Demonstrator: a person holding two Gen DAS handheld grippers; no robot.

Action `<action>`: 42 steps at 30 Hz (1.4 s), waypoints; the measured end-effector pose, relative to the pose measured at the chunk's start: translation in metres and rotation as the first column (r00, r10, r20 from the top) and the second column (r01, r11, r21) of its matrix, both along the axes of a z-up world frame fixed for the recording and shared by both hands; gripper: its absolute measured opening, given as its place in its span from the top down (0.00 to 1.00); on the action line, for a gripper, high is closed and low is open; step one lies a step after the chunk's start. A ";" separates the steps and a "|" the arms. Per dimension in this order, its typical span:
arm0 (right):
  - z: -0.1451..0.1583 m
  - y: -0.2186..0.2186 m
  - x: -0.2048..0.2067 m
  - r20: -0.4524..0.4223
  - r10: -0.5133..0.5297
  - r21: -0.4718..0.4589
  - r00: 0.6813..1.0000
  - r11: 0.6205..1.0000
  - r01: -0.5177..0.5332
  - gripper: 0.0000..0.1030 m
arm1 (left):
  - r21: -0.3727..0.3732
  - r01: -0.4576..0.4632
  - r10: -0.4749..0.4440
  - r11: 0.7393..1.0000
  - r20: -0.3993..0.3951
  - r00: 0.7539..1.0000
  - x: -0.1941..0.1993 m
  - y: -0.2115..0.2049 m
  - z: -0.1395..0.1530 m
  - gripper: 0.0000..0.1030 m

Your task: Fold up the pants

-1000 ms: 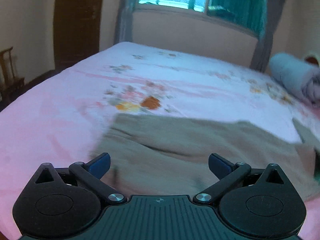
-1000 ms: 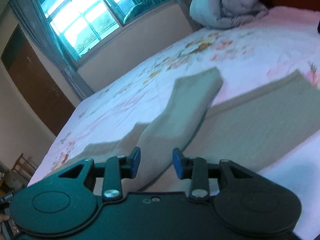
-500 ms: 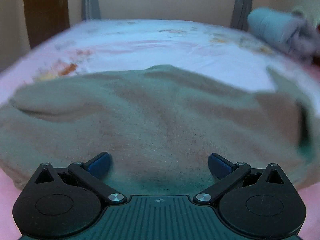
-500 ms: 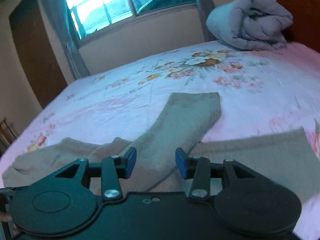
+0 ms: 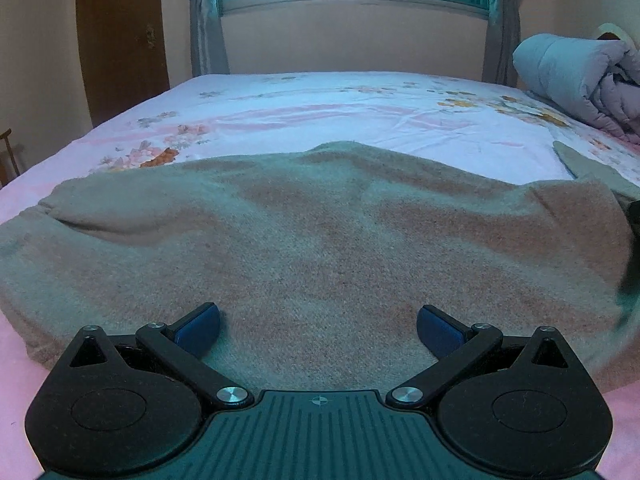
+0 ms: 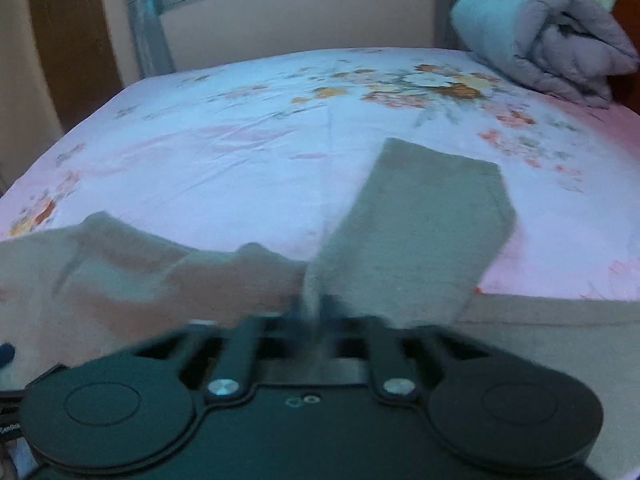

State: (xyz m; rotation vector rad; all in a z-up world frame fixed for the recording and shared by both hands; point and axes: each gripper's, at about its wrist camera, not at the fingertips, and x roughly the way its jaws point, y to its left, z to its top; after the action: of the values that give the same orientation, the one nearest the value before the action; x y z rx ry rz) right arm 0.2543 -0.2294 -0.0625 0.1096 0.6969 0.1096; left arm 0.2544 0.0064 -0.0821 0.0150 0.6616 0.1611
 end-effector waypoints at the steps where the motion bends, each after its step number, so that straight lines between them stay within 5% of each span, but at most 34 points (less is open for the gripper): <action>1: 0.003 -0.007 -0.007 0.014 -0.028 -0.003 1.000 1.000 0.028 1.00 | -0.005 0.002 -0.002 1.000 0.001 1.000 0.000 0.001 0.000 0.00; 5: 0.002 -0.053 -0.052 -0.001 -0.175 0.082 0.985 0.981 0.175 1.00 | -0.013 0.008 -0.008 1.000 0.008 1.000 -0.001 0.003 -0.001 0.00; 9: -0.024 -0.090 -0.103 -0.111 -0.345 0.131 0.932 0.925 0.357 0.89 | -0.013 0.014 -0.014 1.000 0.012 1.000 -0.001 0.004 -0.002 0.00; 13: 0.003 -0.100 -0.120 0.038 -0.369 0.185 0.929 0.916 0.357 0.81 | -0.007 0.018 -0.017 1.000 0.021 1.000 -0.002 0.004 -0.004 0.00; 14: 0.014 -0.097 -0.112 0.076 -0.348 0.172 0.935 0.928 0.331 0.73 | -0.007 0.018 -0.018 1.000 0.021 1.000 -0.002 0.003 -0.004 0.00; 17: 0.033 -0.089 -0.077 0.154 -0.315 0.092 0.936 0.948 0.304 0.21 | -0.009 0.021 -0.021 1.000 0.020 1.000 -0.003 0.004 -0.003 0.00; 21: 0.035 -0.086 -0.023 0.109 -0.220 0.113 0.970 0.972 0.207 0.60 | -0.018 0.019 -0.018 1.000 0.025 1.000 -0.003 0.005 -0.003 0.00; 26: 0.027 -0.046 -0.008 0.088 -0.038 0.028 0.995 0.999 0.036 0.66 | -0.018 -0.031 0.031 0.999 0.047 0.998 -0.006 0.004 -0.002 0.00; 31: -0.006 0.002 0.021 -0.044 0.032 -0.201 0.999 0.979 -0.040 0.69 | 0.001 -0.089 0.089 0.996 0.074 0.993 -0.010 0.004 -0.001 0.00; 33: -0.014 0.006 0.024 -0.053 0.000 -0.284 0.999 0.959 -0.015 1.00 | 0.010 -0.082 0.081 0.997 0.066 0.995 -0.009 0.005 -0.002 0.00; 37: 0.011 -0.034 -0.008 0.054 -0.124 -0.153 0.991 0.979 0.131 1.00 | 0.010 -0.072 0.071 0.997 0.066 0.995 -0.007 0.006 -0.004 0.00; 39: 0.023 -0.077 -0.046 0.099 -0.260 0.035 0.961 0.966 0.258 1.00 | 0.015 -0.071 0.070 0.997 0.068 0.995 -0.006 0.006 -0.005 0.00; 40: 0.020 -0.104 -0.067 0.093 -0.350 0.145 0.932 0.931 0.335 1.00 | 0.017 -0.071 0.070 0.997 0.069 0.995 -0.006 0.005 -0.006 0.00; 42: -0.007 -0.156 -0.110 -0.005 -0.478 0.412 0.878 0.799 0.438 1.00 | 0.017 -0.071 0.069 0.997 0.069 0.995 -0.005 0.004 -0.006 0.00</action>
State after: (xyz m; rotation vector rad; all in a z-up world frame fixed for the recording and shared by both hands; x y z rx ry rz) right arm 0.1441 -0.3854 -0.0694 0.6663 0.5219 -0.2131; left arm 0.2489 0.0108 -0.0884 0.0050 0.5921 0.2348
